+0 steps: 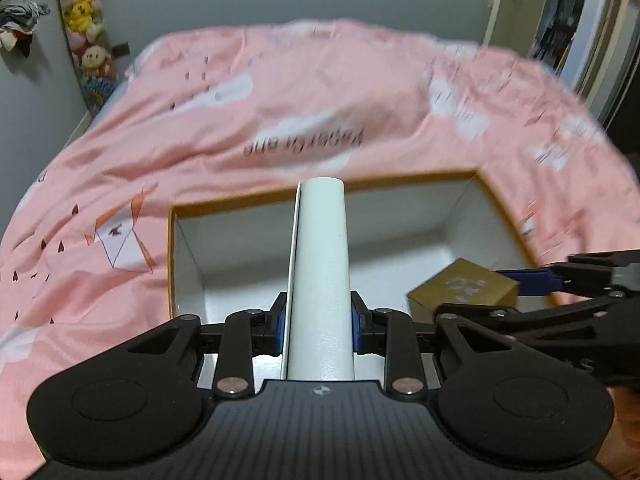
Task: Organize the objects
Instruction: 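Carry both items over the orange box and lower them inside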
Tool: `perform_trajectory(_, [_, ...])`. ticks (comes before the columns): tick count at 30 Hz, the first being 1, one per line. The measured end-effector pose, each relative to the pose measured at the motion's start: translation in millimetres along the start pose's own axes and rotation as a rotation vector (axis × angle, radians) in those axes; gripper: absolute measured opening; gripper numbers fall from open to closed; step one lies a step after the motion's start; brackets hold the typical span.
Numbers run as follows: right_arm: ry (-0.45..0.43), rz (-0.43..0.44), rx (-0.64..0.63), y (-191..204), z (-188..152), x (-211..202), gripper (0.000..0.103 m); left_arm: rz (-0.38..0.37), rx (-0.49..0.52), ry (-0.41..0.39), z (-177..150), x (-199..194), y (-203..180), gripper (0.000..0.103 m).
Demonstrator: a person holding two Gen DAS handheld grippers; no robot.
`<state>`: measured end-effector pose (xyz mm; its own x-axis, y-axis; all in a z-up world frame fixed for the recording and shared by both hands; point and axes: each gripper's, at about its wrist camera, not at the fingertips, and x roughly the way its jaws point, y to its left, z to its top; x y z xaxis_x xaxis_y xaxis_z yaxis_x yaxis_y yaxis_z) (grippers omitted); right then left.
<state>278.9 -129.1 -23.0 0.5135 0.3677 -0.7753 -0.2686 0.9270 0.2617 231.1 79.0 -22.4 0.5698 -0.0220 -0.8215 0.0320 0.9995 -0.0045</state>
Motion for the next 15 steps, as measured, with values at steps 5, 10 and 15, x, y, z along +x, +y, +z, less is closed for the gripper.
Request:
perform_trajectory(5, [0.057, 0.001, 0.028, -12.6, 0.0, 26.4, 0.064, 0.082, 0.062, 0.078, -5.6, 31.8, -6.6, 0.033])
perform_trajectory(10, [0.093, 0.016, 0.026, -19.1, -0.4, 44.1, 0.064, 0.257, 0.191, 0.132, -15.6, 58.7, -21.0, 0.033])
perform_trajectory(15, [0.115, 0.030, 0.023, -20.7, 0.0, 57.0, 0.064, 0.361, 0.286, 0.165, -21.7, 71.6, -33.1, 0.033])
